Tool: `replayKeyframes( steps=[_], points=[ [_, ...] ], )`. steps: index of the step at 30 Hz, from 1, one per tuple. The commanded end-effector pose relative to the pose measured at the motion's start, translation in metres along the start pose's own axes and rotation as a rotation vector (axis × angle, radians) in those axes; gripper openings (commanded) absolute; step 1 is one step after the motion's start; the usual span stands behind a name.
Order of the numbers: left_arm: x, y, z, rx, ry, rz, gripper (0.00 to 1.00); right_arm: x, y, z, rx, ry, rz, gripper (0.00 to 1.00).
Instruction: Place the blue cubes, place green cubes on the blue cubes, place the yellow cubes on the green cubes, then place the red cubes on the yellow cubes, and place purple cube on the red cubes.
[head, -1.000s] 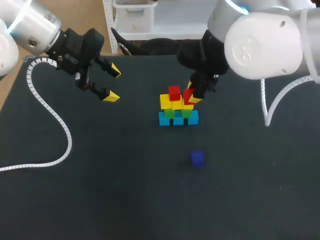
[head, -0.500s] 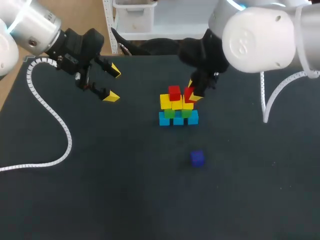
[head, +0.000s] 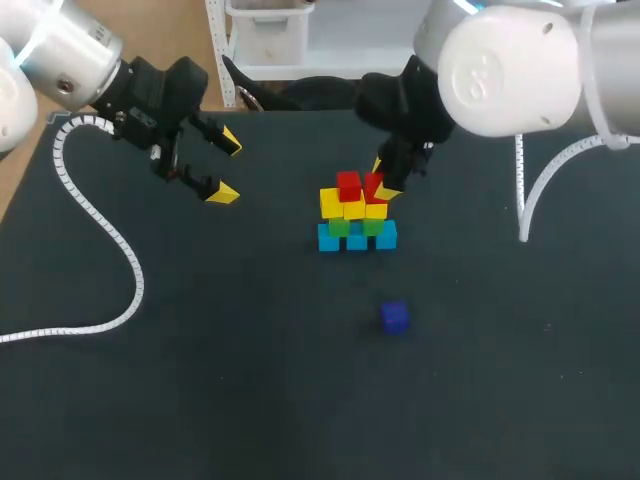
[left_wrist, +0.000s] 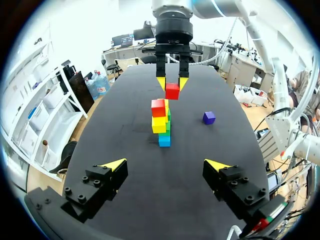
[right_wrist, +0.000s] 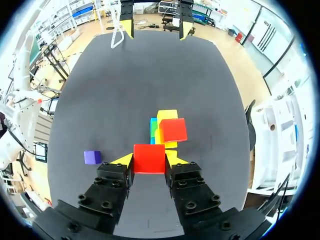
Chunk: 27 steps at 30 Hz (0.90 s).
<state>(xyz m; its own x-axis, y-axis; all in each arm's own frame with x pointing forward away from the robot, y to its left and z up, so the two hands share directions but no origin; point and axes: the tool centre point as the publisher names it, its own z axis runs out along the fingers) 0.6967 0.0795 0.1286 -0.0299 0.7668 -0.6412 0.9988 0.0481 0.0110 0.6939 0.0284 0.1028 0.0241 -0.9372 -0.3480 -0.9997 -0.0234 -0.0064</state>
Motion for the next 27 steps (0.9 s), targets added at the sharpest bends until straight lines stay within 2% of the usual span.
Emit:
replayKeyframes(
  steps=[1,11,27],
  points=[
    [0.0008,0.0009,-0.0003,0.002,-0.002,0.003,1.00,-0.0009,-0.0053,-0.0001,-0.006,-0.001,0.001,0.00],
    [0.0008,0.0009,-0.0003,0.002,-0.002,0.003,1.00,-0.0052,-0.0070,0.0033,-0.017,-0.007,-0.004,0.00],
    [0.0008,0.0009,-0.0003,0.002,-0.002,0.003,1.00,-0.0012,-0.0045,0.0040,-0.024,-0.002,0.003,0.00]
  ],
)
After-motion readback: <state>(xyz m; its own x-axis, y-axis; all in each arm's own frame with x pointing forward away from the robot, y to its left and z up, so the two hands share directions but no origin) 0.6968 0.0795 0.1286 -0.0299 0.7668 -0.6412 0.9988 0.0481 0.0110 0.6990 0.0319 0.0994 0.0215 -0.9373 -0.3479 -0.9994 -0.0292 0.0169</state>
